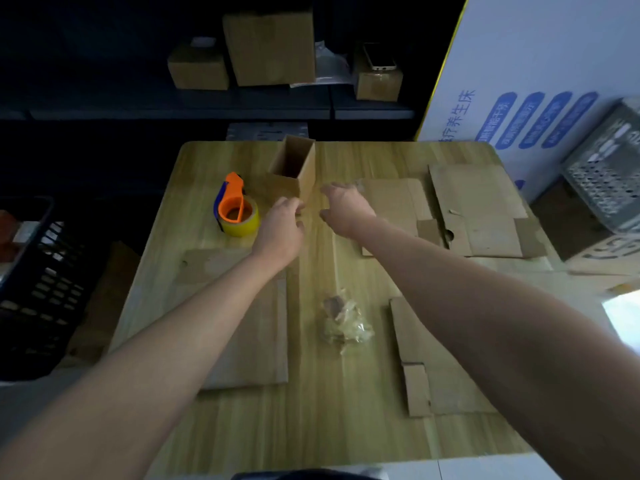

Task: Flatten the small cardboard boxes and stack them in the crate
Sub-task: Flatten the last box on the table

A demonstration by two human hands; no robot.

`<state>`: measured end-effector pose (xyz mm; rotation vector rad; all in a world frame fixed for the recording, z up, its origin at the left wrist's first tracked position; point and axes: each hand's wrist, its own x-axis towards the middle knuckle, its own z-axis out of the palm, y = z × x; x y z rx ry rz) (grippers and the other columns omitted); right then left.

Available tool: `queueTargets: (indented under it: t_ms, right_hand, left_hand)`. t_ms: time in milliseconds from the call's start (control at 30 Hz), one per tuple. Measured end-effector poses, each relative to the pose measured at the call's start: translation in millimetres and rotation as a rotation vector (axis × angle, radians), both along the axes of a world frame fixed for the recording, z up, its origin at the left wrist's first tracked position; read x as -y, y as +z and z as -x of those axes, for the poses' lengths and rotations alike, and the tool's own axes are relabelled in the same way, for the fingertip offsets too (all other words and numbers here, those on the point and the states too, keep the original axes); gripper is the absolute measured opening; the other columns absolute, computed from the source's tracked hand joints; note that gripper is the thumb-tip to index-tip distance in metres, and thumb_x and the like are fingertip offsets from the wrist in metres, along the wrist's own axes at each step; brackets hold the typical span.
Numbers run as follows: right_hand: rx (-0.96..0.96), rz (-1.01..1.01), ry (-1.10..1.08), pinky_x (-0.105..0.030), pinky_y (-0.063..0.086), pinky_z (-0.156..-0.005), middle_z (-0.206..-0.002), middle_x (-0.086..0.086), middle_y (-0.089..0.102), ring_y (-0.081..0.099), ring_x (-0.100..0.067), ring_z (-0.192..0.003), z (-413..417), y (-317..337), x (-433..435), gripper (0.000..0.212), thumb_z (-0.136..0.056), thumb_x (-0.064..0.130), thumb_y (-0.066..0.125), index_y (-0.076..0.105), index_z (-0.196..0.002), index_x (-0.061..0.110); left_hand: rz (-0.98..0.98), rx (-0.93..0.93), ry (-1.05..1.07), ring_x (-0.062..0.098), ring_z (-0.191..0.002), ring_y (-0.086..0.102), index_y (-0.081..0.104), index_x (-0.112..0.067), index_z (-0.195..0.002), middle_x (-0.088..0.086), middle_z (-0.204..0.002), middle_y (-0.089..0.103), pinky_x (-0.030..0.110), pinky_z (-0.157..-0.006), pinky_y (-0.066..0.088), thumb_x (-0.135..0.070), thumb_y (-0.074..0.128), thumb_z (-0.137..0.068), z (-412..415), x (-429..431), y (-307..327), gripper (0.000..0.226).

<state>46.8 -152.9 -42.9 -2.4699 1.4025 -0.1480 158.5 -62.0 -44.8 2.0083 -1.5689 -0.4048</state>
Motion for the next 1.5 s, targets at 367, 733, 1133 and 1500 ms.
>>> queueTargets:
  t_ms: [367, 733, 1133, 1500]
  right_hand:
    - [-0.231, 0.004, -0.063, -0.05, 0.017, -0.114, -0.158, -0.005, 0.011, -0.001, -0.037, -0.144, -98, -30, 55, 0.057, -0.091, 0.013, 0.055, 0.037, -0.145, 0.022]
    - [0.05, 0.091, -0.285, -0.043, 0.015, -0.116, -0.131, -0.01, 0.055, 0.019, -0.029, -0.141, -96, -26, 59, 0.027, -0.099, 0.019, 0.043, 0.061, -0.116, 0.012]
    - [0.629, -0.196, -0.686, -0.026, 0.035, -0.067, -0.081, -0.002, 0.052, 0.048, -0.02, -0.085, 56, 49, 15, 0.022, -0.095, 0.02, 0.046, 0.055, -0.075, 0.014]
    - [0.605, -0.277, -0.773, -0.033, 0.039, -0.087, -0.117, -0.001, 0.055, 0.053, -0.018, -0.105, 220, 78, -81, 0.066, -0.09, 0.063, 0.043, 0.05, -0.133, 0.013]
  left_hand:
    - [0.038, 0.003, -0.075, 0.019, -0.112, 0.054, 0.057, -0.011, -0.124, 0.005, -0.125, 0.053, 0.028, -0.093, 0.045, -0.004, 0.056, -0.09, -86, 26, -10, 0.035]
    - [-0.043, -0.039, -0.041, 0.024, -0.122, 0.049, 0.047, -0.009, -0.134, 0.009, -0.133, 0.047, 0.033, -0.102, 0.04, -0.012, 0.062, -0.088, -108, 26, -26, 0.049]
    - [-0.132, -0.36, -0.301, 0.019, -0.138, 0.021, 0.008, -0.027, -0.148, 0.002, -0.15, 0.016, 0.025, -0.103, 0.022, -0.037, 0.081, -0.064, 3, 34, -7, 0.112]
    - [-0.301, -1.037, -0.1, 0.022, -0.082, 0.056, 0.054, -0.015, -0.101, 0.01, -0.095, 0.057, 0.03, -0.064, 0.05, -0.041, 0.044, -0.089, 124, 1, 29, 0.03]
